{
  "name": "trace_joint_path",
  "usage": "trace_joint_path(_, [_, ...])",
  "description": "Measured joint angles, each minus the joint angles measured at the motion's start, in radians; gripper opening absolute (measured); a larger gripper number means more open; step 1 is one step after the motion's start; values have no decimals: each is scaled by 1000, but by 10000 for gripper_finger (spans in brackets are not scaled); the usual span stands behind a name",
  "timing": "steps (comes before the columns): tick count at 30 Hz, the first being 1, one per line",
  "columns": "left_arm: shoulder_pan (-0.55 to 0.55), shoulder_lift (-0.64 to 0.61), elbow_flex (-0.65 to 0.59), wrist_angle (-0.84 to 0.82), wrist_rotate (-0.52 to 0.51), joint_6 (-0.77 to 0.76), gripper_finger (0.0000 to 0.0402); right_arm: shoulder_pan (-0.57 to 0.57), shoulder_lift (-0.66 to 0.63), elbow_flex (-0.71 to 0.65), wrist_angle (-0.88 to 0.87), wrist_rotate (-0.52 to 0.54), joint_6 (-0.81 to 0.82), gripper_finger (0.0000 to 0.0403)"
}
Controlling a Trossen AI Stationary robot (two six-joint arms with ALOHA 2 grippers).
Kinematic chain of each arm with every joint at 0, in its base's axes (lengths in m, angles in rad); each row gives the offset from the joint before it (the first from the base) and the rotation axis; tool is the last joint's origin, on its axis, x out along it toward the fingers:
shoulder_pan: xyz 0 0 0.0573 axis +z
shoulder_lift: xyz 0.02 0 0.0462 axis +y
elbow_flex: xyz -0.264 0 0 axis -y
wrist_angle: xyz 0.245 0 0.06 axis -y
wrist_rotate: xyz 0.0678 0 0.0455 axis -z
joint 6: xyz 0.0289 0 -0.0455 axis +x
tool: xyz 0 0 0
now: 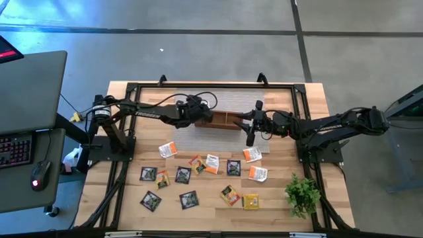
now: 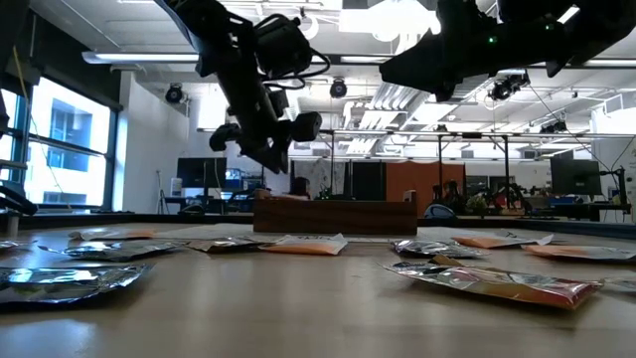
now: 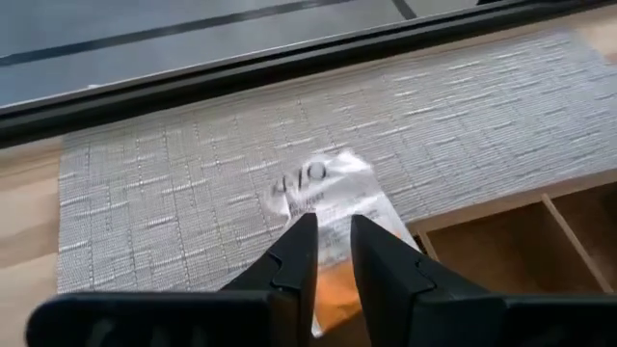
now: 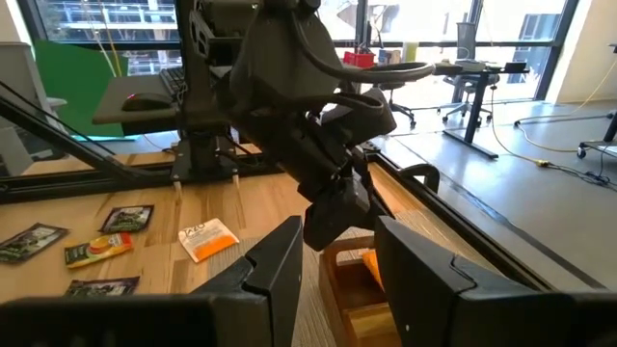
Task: Pick & Place Tea
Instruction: Put the orange tea bag into the left section of the wooden organizer
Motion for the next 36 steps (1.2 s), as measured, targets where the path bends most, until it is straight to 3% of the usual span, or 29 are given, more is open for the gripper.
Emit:
trace_joint_path(6, [0, 0, 0, -7, 55, 47, 102, 0, 0, 0, 0, 0, 0, 129])
trace_joint_path(12, [0, 0, 0, -3, 143, 54, 103, 0, 0, 0, -13, 0, 9, 129])
trace_joint_path(15, [0, -16, 0, -26, 156, 92, 85, 0, 0, 0, -33, 0, 4, 123])
trace_joint_path(24, [-21, -302, 29, -287, 124, 203, 3, -41, 2, 24, -88, -131, -19, 92])
trace_joint_path(29, [-19, -460, 27, -366, 139, 305, 19, -124, 97, 216, -231, -187, -54, 119])
trace_joint_path(33, [-20, -496, 27, -396, 129, 352, 36, -191, 286, 472, -472, -225, -108, 151])
trace_joint_path(36, [-19, -496, 27, -399, 42, 361, 41, -253, 454, 664, -643, -219, -109, 170])
